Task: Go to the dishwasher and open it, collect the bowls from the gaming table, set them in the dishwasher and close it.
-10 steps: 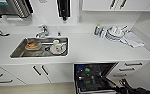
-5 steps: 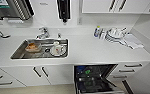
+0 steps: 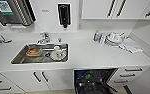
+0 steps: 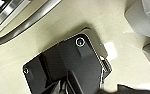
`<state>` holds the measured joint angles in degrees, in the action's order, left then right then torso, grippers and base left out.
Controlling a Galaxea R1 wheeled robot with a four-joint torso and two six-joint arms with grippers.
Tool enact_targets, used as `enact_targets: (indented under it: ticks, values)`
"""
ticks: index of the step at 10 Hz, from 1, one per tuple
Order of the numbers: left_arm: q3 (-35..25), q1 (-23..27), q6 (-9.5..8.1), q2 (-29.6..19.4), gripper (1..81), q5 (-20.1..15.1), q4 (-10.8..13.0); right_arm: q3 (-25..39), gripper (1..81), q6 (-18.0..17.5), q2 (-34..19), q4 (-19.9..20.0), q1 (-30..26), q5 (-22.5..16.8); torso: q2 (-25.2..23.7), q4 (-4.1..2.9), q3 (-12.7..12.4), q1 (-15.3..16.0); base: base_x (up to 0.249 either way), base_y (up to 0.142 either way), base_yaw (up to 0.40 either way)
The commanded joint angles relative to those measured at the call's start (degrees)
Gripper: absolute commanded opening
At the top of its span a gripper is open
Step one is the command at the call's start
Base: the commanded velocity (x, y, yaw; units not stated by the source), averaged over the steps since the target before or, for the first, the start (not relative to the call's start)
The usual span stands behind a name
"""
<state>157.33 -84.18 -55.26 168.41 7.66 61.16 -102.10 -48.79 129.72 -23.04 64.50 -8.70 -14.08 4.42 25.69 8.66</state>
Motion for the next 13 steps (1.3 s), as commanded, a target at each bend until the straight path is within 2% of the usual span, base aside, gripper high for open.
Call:
enact_targets:
  ticks: [1, 6, 9, 11, 13]
  values:
    - [0.09, -0.16, 0.15, -0.45, 81.1, -2.56, -0.34, -8.36, 81.1, 2.20, 5.92, -1.74, 5.43, 3.33, -5.64, 0.00, 0.00, 3.65, 0.000, 0.000, 0.000]
    - [0.08, -0.07, 0.33, -0.53, 81.1, -2.47, -0.34, -12.33, 81.1, 3.08, 9.88, -3.85, 9.64, 4.84, -15.65, 0.00, -0.07, 9.88, 0.000, 0.000, 0.000]
    - [0.08, 0.10, 0.33, -0.44, 81.1, -2.47, -0.34, -16.46, 81.1, 3.26, 12.87, -5.00, 10.44, 5.01, -21.64, 0.00, -0.09, 13.62, 0.000, 0.000, 0.000]
    - [0.08, 0.19, 0.33, -0.44, 81.1, -2.47, -0.34, -16.55, 81.1, 3.26, 13.49, -5.17, 10.44, 5.01, -25.62, 0.00, -0.11, 16.09, 0.000, 0.000, 0.000]
    - [0.08, 0.19, 0.33, -0.44, 81.1, -2.47, -0.25, -16.63, 81.1, 3.44, 13.93, -5.08, 10.09, 4.92, -29.62, 0.00, 1.89, 18.62, 0.000, 0.000, 0.000]
